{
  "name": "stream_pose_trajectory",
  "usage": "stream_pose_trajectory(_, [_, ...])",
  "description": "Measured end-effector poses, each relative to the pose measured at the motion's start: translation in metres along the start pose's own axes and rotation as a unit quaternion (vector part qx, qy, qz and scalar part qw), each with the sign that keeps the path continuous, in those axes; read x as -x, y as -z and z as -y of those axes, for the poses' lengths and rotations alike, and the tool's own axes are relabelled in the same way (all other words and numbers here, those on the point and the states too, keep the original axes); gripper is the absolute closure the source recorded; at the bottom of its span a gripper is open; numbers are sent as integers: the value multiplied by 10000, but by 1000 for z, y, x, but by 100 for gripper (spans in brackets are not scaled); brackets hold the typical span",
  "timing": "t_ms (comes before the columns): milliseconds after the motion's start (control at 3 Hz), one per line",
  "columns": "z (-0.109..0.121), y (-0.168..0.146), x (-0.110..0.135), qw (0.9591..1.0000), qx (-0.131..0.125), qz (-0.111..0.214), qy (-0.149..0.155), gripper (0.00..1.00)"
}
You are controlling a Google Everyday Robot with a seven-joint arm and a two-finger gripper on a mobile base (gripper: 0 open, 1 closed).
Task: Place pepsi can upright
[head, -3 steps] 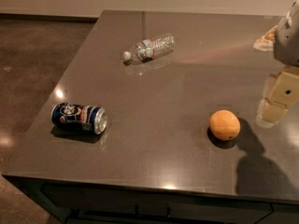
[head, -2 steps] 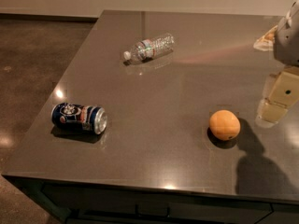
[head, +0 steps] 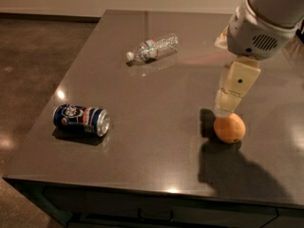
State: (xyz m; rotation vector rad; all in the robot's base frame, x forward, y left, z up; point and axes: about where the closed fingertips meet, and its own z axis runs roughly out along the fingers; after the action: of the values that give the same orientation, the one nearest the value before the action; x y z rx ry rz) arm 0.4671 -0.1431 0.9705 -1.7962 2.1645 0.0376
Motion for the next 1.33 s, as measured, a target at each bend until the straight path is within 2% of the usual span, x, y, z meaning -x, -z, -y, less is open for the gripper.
stream_pose_trajectory(333, [5, -25, 53, 9998, 132, -3, 150, 0])
stream_pose_trajectory(667, [-3, -56, 106, 9994, 211, -109, 239, 0])
stream_pose_trajectory(1333, [-53, -100, 194, 9975, 373, -382, 461, 0])
